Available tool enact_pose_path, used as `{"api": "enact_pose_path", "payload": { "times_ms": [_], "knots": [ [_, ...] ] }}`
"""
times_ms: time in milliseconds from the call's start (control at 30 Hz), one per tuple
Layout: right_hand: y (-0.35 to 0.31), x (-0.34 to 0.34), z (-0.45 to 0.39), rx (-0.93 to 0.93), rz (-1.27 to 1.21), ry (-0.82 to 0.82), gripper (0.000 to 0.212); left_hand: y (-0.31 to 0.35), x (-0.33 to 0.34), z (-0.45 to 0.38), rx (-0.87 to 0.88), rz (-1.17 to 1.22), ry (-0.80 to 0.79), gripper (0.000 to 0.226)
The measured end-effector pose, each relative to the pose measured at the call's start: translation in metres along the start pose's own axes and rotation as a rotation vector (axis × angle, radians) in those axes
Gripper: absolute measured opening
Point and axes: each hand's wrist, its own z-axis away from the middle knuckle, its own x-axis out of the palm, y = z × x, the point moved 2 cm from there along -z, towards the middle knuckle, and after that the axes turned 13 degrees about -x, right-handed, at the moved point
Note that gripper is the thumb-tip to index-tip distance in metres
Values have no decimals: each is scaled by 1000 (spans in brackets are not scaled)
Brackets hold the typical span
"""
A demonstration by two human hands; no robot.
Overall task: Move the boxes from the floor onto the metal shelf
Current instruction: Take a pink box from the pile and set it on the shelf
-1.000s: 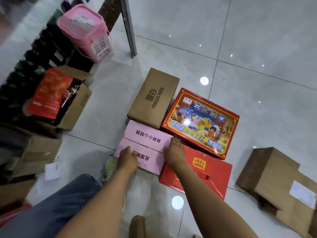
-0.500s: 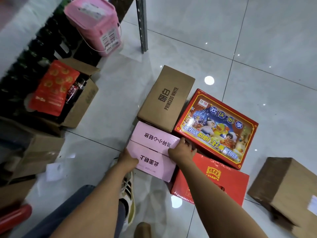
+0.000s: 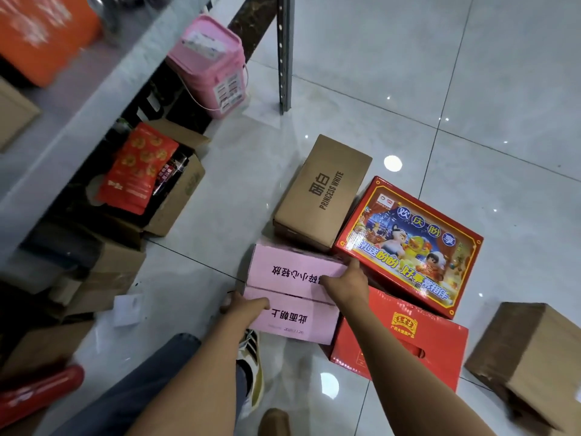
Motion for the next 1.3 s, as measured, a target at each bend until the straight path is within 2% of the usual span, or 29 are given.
{"api": "enact_pose_path", "payload": {
  "times_ms": [33,133,233,267,333,433,600,667,700,767,900,1000,1167,1300],
  "knots": [
    [-4,-2,8,-8,-36,24,67,-4,-4,7,11,43,-30,87],
    [-26,-9,38,-26,-221,104,59,-20,-15,33,34,190,-104,55],
    [-58,-26,70,-104,-339,218,61,-35,-29,68,116,276,-140,71],
    [-70,-35,79,-128,-364,240,60,-38,-34,83,146,309,-145,68],
    [-89,-56,93,-164,-424,286,52,-42,-46,112,221,376,-94,68],
    [-116,-97,119,-216,-588,372,53,-45,-67,166,406,444,27,85],
    [-161,-178,181,-356,-780,514,44,-67,-80,262,652,543,154,53],
    [-181,-206,208,-453,-781,551,44,-79,-84,285,776,583,182,55],
    [-191,-218,225,-506,-789,553,44,-86,-87,296,829,604,196,63],
    [-211,-240,261,-596,-820,547,43,-98,-98,321,912,655,227,77],
    [-240,-278,339,-721,-987,499,47,-125,-126,392,1142,729,382,69],
    [-260,-303,388,-797,-1119,417,51,-147,-146,441,1290,705,421,67],
    [-293,-330,468,-1047,-1206,234,13,-209,-188,517,1388,735,647,72],
    [-318,-334,526,-1172,-1278,66,21,-264,-219,560,1435,838,780,63]
  ]
}}
